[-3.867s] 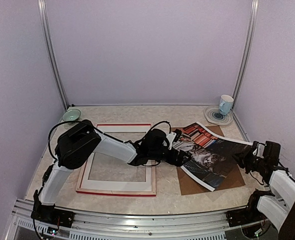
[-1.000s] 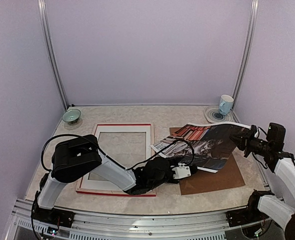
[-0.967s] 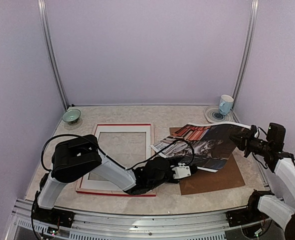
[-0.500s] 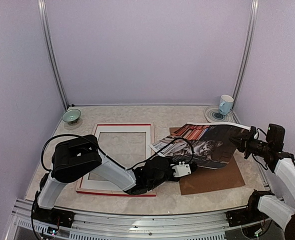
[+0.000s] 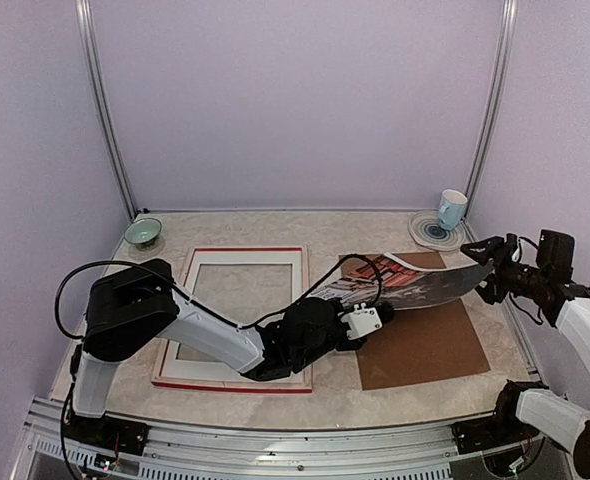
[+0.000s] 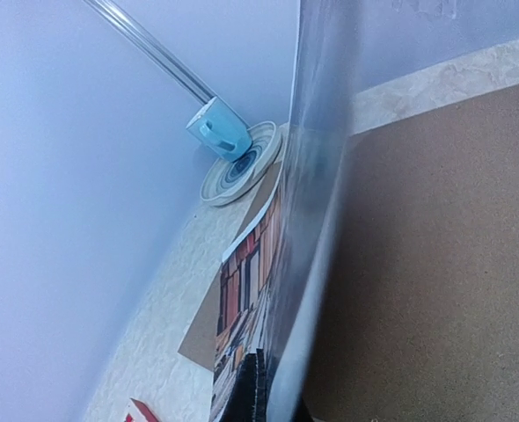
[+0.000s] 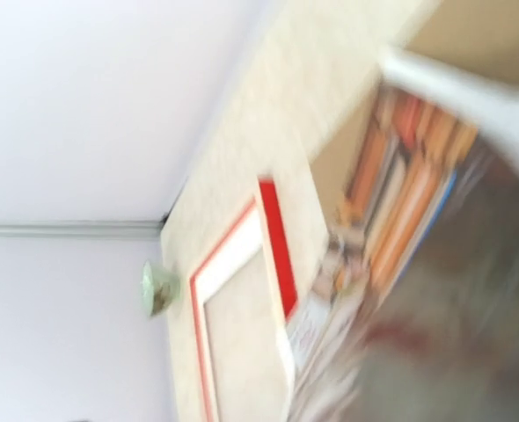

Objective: Put the photo into the frame
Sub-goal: Pass from the right arm to the left, then turn over the photo.

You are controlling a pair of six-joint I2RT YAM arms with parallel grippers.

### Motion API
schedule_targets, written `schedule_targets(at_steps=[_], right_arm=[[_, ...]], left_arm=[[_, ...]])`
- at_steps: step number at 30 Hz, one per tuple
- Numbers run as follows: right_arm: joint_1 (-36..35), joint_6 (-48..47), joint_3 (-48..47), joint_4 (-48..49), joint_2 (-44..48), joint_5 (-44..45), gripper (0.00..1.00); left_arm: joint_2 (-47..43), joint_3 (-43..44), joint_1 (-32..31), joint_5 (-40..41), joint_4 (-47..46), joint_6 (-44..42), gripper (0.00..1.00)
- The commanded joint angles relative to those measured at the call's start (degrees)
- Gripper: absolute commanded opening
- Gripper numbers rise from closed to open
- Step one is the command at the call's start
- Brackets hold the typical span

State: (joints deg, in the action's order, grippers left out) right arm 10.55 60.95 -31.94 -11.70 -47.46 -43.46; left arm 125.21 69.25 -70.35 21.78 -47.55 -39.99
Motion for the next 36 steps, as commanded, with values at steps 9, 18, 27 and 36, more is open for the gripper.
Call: schedule_targets(at_steps=[9, 18, 27, 36], right_arm=[[1.97, -22.78, -12.98, -10.40, -1.05, 25.28, 0.99], [3.42, -21.99, -15.24, -12.40, -1.59, 37.04, 0.99], [5.63, -15.67, -20.40, -4.57, -4.21, 32.86, 0.99], [5.32, -12.07, -13.08, 9.27, -6.58, 20.14, 0.99]], left_arm=[[-10.90, 10.66, 0.78, 4.37, 14.13, 17.02, 0.00], [-21.83, 15.89, 1.00, 6.35, 25.72, 32.55, 0.00], [-29.84, 15.63, 0.39, 2.92, 34.48, 42.98, 0.00], [-39.14, 11.78, 4.69, -0.64, 51.26, 61.34, 0.00]])
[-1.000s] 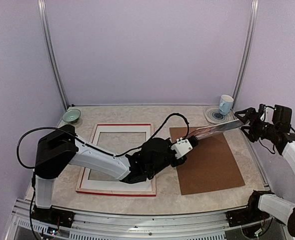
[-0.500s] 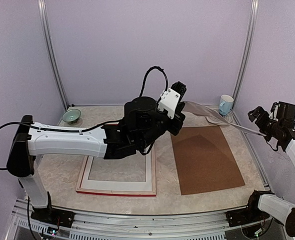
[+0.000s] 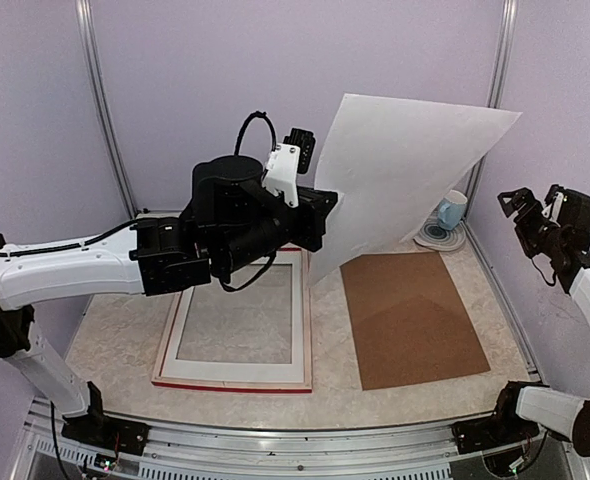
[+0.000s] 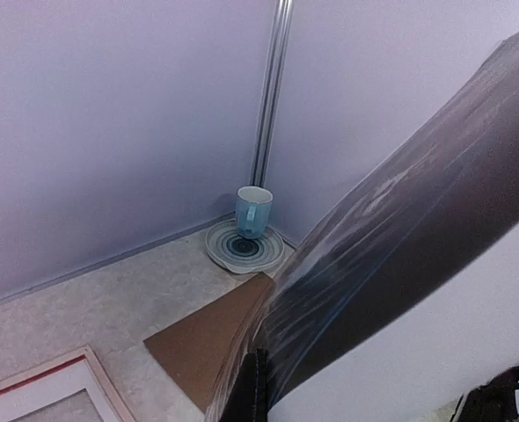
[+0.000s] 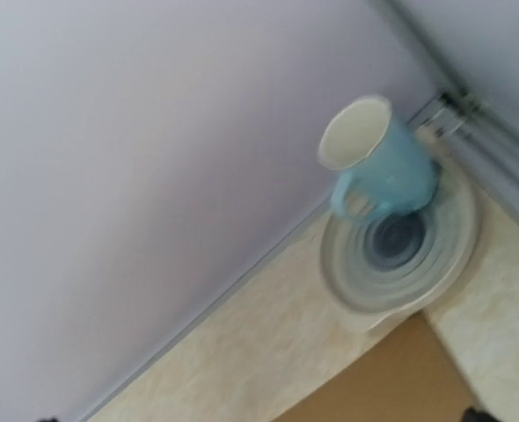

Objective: Put the photo into the frame
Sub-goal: Turn over the photo, then place the photo on the mat board.

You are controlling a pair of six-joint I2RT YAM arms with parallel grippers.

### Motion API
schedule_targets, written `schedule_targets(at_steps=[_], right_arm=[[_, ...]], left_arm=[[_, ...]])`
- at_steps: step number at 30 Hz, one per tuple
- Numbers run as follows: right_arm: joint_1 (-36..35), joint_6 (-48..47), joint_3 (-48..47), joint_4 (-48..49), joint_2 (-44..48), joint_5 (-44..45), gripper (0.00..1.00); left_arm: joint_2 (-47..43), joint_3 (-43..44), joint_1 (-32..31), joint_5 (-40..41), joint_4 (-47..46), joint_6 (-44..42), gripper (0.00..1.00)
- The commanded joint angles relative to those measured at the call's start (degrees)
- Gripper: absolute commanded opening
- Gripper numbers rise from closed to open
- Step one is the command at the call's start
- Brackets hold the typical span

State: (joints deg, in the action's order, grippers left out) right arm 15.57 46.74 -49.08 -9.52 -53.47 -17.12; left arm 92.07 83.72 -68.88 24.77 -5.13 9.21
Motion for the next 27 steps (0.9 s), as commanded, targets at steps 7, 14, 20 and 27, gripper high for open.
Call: schedule_targets(at_steps=[7, 14, 20, 27], right_arm=[[-4.03, -0.42, 3.39, 7.25, -2.11, -4.79, 0.99], [-8.37, -0.77, 2.42, 8.28, -5.05, -3.94, 0.99], [-10.34, -0.86, 2.24, 9.34, -6.83, -3.61, 0.99], [-11.60, -1.25, 2.70, 10.99, -7.82, -5.23, 0.99]], left_arm=[[-15.51, -15.59, 20.40, -21.57, 13.25, 29.56, 0.03], [-15.20, -26.26, 34.37, -39.61, 11.73, 34.45, 0.07], [-13.34, -31.28, 38.64, -46.93, 7.51, 38.55, 0.10], [-12.15, -34.23, 40.45, -48.60, 7.71, 39.66, 0.11]])
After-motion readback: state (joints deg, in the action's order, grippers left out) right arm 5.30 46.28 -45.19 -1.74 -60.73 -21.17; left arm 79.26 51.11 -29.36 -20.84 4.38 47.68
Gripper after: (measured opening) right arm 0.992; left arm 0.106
